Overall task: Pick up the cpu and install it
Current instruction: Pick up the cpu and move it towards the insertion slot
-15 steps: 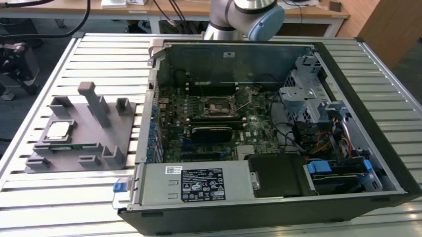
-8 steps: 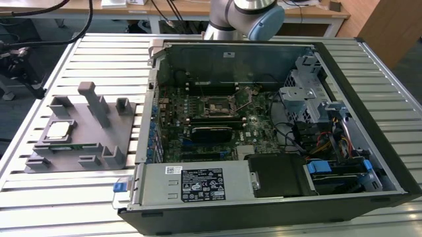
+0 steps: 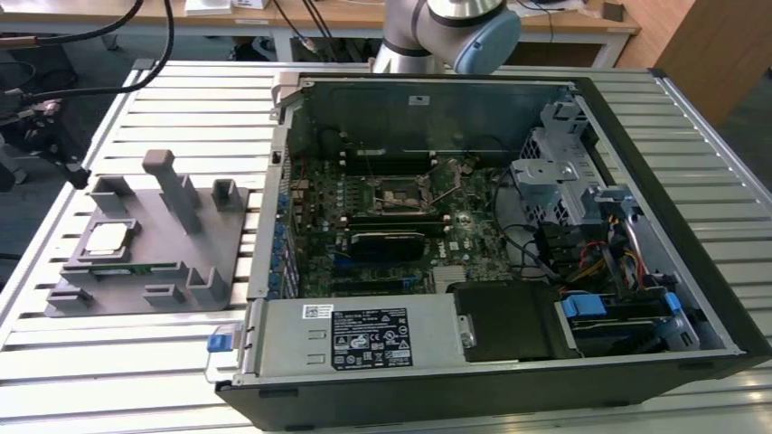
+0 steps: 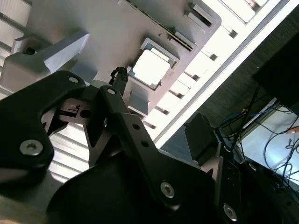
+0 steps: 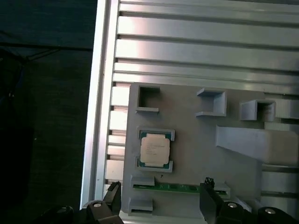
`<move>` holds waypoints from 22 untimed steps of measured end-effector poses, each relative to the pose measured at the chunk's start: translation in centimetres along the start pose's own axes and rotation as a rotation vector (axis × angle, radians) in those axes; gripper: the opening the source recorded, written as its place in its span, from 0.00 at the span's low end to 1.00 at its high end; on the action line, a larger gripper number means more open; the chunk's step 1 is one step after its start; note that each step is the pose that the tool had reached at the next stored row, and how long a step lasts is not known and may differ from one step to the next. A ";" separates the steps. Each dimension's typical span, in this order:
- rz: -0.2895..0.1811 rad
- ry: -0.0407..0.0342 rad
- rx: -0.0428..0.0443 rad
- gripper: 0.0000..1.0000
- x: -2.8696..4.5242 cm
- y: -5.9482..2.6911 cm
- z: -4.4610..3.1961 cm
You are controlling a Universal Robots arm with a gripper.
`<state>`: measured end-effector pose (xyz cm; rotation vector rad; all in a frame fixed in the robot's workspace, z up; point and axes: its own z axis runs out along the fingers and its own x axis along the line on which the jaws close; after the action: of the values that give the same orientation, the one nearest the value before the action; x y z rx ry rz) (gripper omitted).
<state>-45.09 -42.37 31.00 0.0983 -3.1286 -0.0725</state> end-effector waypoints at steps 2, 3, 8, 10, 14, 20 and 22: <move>-0.015 0.0007 0.0000 0.76 0.00 -0.01 0.28; -0.016 0.0008 0.0000 0.76 0.01 -0.03 0.47; -0.016 0.0006 -0.0001 0.76 0.04 -0.06 1.30; -0.016 0.0007 -0.0003 0.76 0.04 -0.07 1.49; -0.016 0.0010 -0.0002 0.76 0.04 -0.08 1.68; -0.016 0.0007 -0.0007 0.76 0.04 -0.08 1.90; -0.016 0.0006 -0.0007 0.76 0.04 -0.09 1.99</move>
<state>-45.15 -42.37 29.01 0.1238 -3.1274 -0.0737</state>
